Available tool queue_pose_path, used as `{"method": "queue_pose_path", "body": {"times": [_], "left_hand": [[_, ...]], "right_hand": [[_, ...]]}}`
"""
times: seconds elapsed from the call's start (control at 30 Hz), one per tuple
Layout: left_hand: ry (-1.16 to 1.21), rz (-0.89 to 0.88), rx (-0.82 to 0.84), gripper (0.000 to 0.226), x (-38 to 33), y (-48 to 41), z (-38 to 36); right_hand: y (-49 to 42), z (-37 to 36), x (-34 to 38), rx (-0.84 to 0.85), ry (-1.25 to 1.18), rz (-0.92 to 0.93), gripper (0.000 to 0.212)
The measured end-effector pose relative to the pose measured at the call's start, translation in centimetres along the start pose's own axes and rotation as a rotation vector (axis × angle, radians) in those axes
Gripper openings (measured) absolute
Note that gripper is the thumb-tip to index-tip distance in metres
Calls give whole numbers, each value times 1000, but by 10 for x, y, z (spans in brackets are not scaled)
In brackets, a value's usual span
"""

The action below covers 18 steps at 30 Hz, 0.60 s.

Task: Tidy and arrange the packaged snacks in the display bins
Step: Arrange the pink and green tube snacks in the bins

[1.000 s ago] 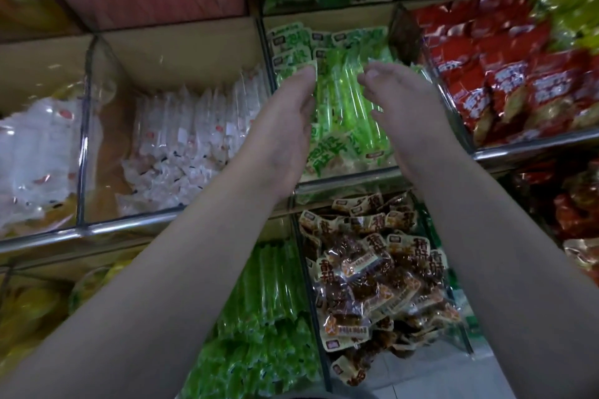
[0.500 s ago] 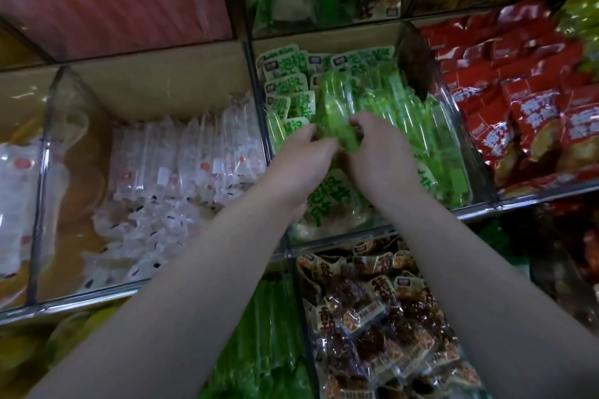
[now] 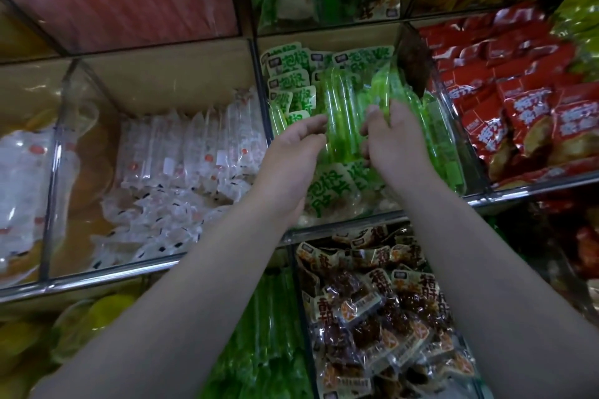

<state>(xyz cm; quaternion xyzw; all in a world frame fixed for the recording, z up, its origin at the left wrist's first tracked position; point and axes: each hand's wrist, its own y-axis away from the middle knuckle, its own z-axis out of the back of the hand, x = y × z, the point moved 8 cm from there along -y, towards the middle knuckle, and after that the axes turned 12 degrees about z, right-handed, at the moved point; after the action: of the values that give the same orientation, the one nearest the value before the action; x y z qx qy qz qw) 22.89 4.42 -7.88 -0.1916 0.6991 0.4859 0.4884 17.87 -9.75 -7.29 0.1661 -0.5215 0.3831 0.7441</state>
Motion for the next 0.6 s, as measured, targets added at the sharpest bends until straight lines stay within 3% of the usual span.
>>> {"method": "queue_pose_path", "body": {"times": [0.07,0.23,0.4,0.6], "left_hand": [[66,-24,20,34,-1,9,3],[212,-88,86,35,-12,32,11],[333,-82,147,36,-10,59,11],[239,-101,141,34,10,89,25]], "right_hand": [[4,1,8,14,-31,24,18],[24,0,51,55,-73,81,26],[63,-13,75,132,-224,26,28],[111,-18,82,137,-197,46,30]]}}
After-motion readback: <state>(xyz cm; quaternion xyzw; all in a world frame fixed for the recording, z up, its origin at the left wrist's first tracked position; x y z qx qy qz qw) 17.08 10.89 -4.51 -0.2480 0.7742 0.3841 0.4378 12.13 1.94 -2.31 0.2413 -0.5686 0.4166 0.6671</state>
